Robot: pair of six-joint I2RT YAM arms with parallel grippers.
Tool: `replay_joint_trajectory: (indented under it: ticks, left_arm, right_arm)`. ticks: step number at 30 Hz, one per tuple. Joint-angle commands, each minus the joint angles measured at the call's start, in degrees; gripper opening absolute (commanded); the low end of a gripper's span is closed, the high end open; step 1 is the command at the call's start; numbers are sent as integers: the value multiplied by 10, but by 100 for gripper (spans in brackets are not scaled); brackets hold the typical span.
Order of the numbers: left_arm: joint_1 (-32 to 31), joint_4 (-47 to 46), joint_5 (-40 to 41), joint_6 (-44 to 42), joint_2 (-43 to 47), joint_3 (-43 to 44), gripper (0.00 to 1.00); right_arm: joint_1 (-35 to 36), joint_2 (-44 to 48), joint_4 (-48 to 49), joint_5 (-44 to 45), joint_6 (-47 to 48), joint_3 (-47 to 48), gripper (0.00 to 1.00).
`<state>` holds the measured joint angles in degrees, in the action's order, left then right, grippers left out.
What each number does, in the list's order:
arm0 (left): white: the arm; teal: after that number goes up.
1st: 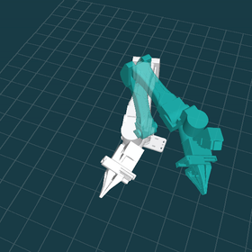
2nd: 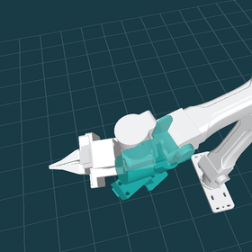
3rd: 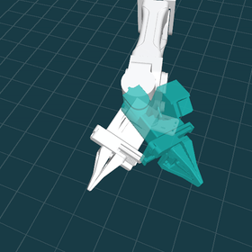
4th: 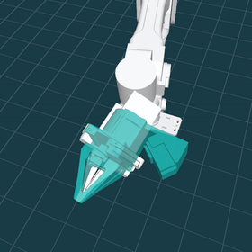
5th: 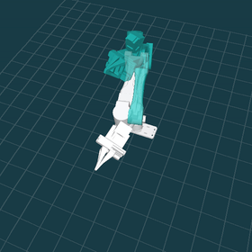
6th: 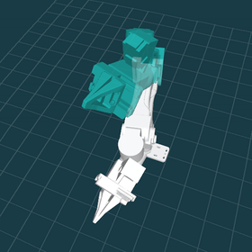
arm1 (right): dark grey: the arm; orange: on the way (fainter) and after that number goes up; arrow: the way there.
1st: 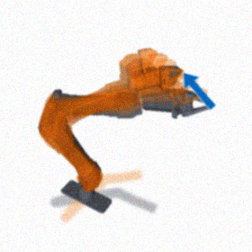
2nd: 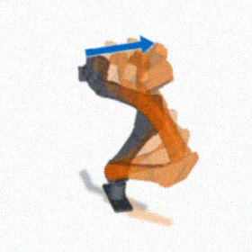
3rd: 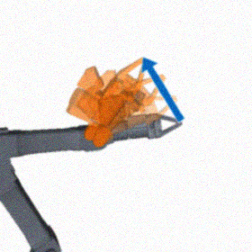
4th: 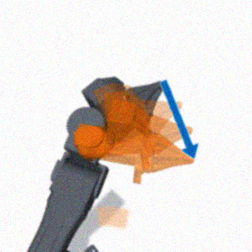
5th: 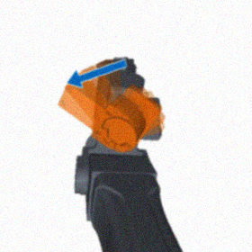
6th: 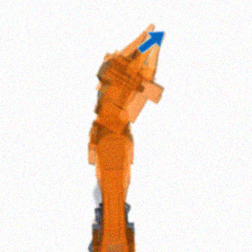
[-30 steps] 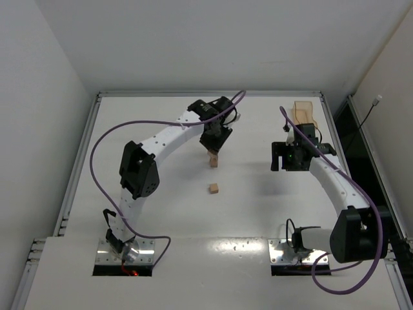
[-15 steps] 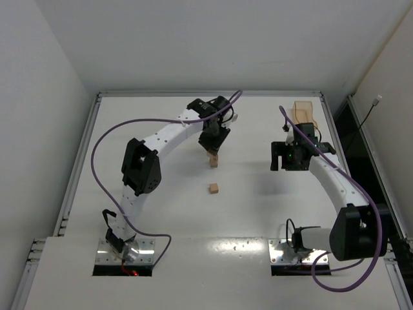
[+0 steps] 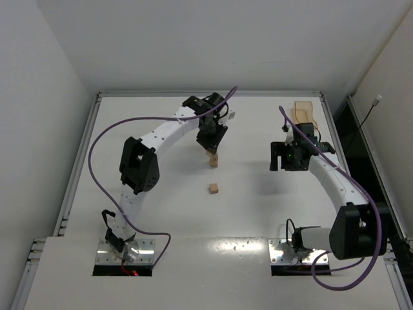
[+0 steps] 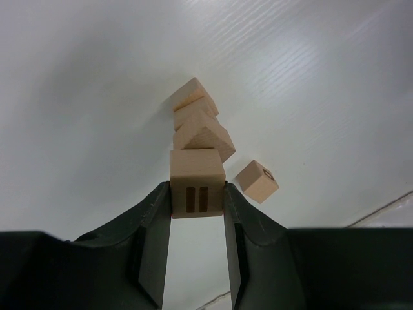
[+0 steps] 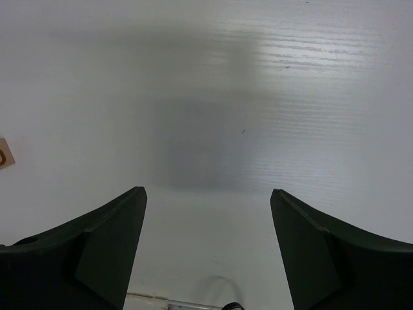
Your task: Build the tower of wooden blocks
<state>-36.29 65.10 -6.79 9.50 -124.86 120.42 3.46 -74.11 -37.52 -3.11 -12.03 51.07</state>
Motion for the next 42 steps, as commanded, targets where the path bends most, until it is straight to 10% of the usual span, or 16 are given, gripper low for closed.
replay_joint_trajectory:
  ticks: [1, 13, 42]
  left_arm:
    - [3, -8, -25, -4, -2, 25, 17]
    - [3, -13, -36, -4, -2, 20, 15]
    - [3, -122, 24, -9, 126, -95, 60]
  right_arm:
    - [-3, -2, 16, -8, -7, 25, 75]
    - [-3, -2, 16, -8, -7, 19, 75]
    - [7, 9, 21, -22, 26, 14, 78]
